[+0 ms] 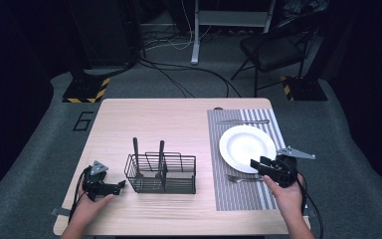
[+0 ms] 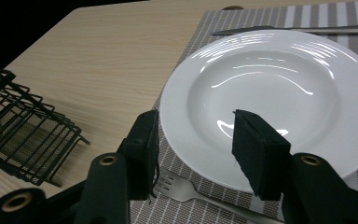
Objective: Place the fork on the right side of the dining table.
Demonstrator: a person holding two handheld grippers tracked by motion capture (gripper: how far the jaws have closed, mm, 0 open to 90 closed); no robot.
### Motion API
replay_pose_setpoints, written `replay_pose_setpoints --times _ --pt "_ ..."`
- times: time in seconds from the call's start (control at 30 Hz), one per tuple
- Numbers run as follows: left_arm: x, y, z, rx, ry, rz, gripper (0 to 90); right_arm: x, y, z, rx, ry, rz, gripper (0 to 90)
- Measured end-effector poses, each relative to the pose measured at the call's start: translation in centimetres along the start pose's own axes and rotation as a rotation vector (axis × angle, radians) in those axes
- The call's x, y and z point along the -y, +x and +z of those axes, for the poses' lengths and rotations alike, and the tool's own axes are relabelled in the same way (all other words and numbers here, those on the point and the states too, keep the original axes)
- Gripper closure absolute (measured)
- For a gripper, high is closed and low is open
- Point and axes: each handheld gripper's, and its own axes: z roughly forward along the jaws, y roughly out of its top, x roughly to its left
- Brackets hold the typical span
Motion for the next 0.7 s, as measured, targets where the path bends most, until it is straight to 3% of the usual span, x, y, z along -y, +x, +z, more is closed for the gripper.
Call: replay_pose_setpoints --times 0.43,0.7 --pt "0.0 0.0 0.0 0.0 0.001 0.0 0.2 -0.4 4.6 1.3 -0.107 0.022 -0.171 49.8" --pt "0.0 0.0 0.0 -0.002 0.0 0.0 0.1 0.6 6.6 2.5 -0.109 0.062 -0.301 49.8"
